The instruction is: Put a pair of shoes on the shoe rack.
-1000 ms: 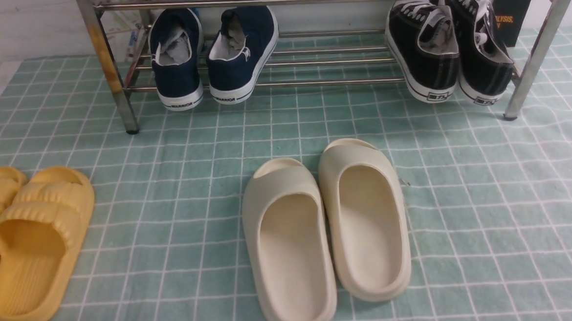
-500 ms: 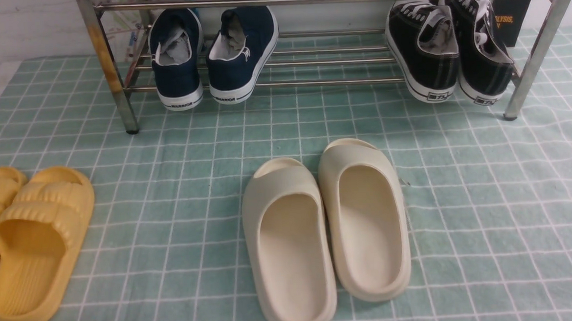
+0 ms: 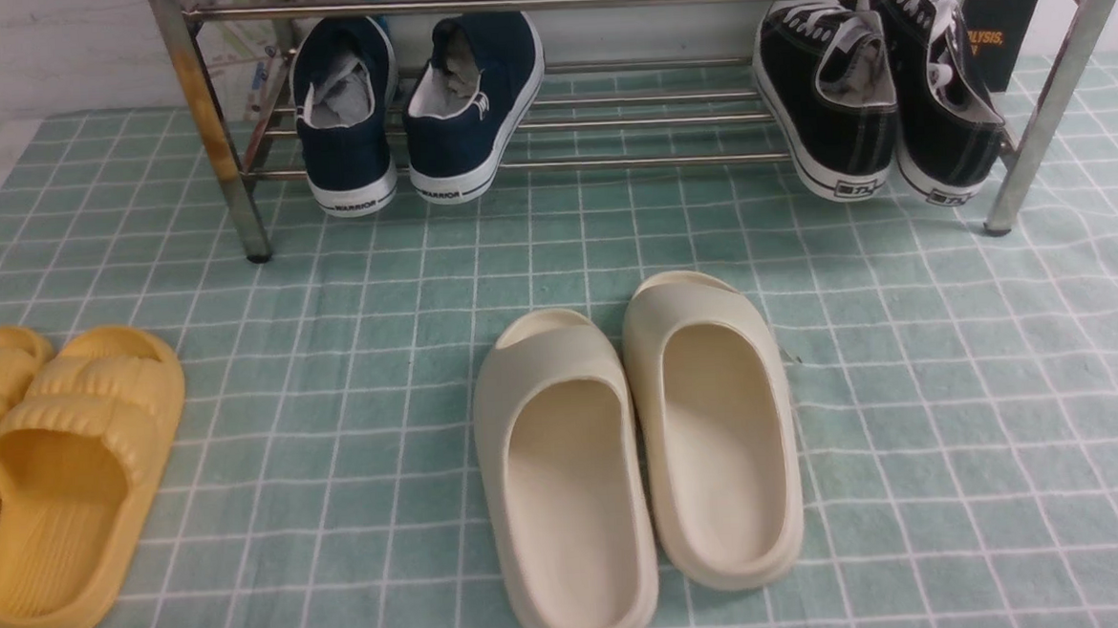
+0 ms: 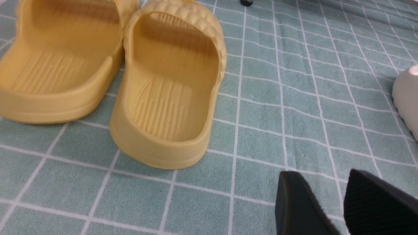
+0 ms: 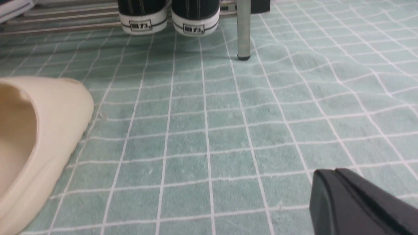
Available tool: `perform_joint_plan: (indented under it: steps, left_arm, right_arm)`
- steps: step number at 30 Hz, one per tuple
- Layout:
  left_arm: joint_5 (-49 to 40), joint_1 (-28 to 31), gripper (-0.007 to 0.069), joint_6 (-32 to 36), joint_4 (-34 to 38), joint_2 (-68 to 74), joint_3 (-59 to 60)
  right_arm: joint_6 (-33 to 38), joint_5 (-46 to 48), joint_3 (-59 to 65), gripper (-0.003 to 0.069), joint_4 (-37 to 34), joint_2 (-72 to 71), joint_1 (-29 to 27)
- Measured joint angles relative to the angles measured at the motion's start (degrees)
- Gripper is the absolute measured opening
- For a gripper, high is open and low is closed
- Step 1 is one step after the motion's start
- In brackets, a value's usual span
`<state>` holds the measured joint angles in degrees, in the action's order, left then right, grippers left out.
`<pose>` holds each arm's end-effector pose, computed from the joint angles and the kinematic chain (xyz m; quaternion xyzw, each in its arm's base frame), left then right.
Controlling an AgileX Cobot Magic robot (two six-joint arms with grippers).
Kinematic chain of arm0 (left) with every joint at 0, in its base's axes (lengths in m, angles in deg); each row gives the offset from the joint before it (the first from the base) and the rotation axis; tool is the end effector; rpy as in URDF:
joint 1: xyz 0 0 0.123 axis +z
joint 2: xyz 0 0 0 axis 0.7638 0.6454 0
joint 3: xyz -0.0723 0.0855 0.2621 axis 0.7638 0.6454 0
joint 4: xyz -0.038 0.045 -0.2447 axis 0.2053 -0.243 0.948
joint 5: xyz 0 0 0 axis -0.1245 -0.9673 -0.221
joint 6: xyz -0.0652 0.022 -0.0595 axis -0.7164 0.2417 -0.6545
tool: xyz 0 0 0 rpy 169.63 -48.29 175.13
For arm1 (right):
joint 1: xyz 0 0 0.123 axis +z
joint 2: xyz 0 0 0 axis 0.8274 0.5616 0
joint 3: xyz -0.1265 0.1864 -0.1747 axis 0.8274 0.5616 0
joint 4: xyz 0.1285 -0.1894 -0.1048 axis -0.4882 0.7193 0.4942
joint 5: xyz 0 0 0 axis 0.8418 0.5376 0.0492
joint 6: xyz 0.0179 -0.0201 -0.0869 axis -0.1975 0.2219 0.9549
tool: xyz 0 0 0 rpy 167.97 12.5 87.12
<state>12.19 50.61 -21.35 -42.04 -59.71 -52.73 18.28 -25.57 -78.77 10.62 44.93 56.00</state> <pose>0.0523 -0.0004 0.1690 -0.1096 0.8025 -0.0790 0.5811 0.0540 -0.0035 0.1777 0.0683 0.7815 0.0310 0.6194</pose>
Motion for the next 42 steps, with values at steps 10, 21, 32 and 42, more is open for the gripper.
perform_joint_plan:
  steps: [10, 21, 32, 42]
  left_arm:
    - [0.0, 0.0, 0.0239, 0.0, 0.0, 0.0, 0.0]
    - [0.0, 0.0, 0.0239, 0.0, 0.0, 0.0, 0.0]
    - [0.0, 0.0, 0.0239, 0.0, 0.0, 0.0, 0.0]
    - [0.0, 0.0, 0.0239, 0.0, 0.0, 0.0, 0.0]
  right_arm:
    - [-0.3, 3.5, -0.3, -0.0005, 0.0, 0.0, -0.4]
    - [-0.4, 4.3, -0.4, -0.0005, -0.8, 0.0, -3.5]
    - [-0.4, 4.5, -0.5, -0.0002, -1.1, 0.0, -3.5]
    - [-0.5, 4.5, -0.5, 0.0003, -1.1, 0.0, -3.5]
